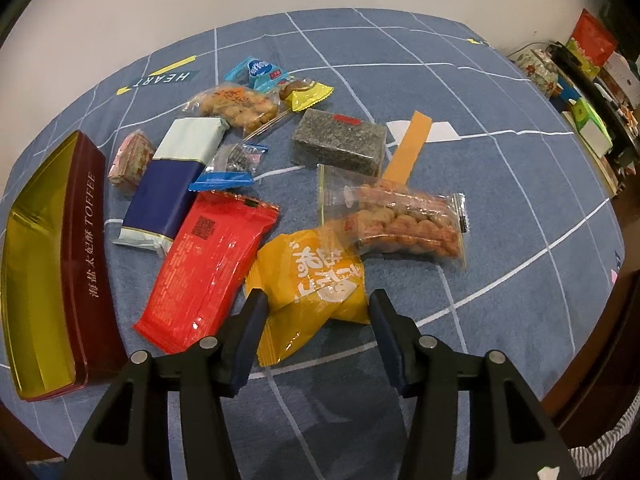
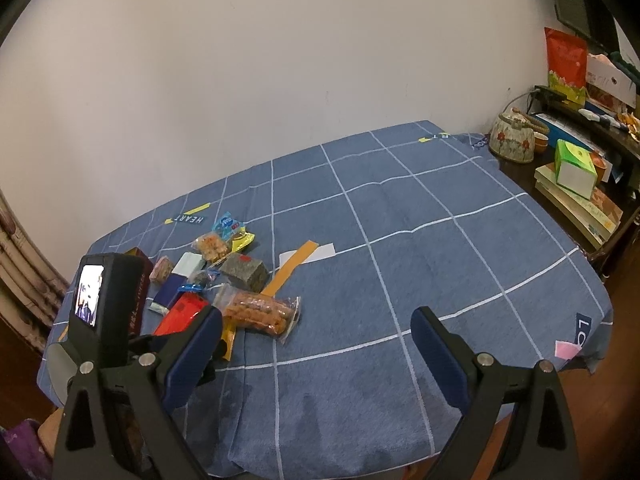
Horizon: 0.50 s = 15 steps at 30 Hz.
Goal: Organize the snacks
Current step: 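Reach the left gripper toward the yellow-orange snack bag and grasp it, then lift the yellow-orange bag with the left gripper and release it into the tin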
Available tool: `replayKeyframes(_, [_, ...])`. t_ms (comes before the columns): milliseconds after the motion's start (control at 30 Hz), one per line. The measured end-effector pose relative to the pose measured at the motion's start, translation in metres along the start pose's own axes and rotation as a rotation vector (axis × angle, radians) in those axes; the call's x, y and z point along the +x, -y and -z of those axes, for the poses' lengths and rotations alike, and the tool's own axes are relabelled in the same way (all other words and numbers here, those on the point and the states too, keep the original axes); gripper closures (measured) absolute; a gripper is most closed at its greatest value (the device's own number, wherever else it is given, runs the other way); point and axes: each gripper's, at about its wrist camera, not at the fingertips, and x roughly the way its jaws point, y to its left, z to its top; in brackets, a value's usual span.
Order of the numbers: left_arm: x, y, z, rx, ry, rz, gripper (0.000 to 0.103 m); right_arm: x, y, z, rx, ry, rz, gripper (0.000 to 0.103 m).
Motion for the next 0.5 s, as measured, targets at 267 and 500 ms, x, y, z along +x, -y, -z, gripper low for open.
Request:
replayKeyframes(267, [0.003,-0.002,-0.005,-0.024,-0.016,0.023,0.043,0.004,0.001,0.001,0.011,-0.013,0.000,0.006])
replayKeyframes(500, [0.010,-0.003,-0.003,-0.024,-0.009,-0.005,0.057,0.006,0.003,0.003,0.021,-0.028,-0.001,0.006])
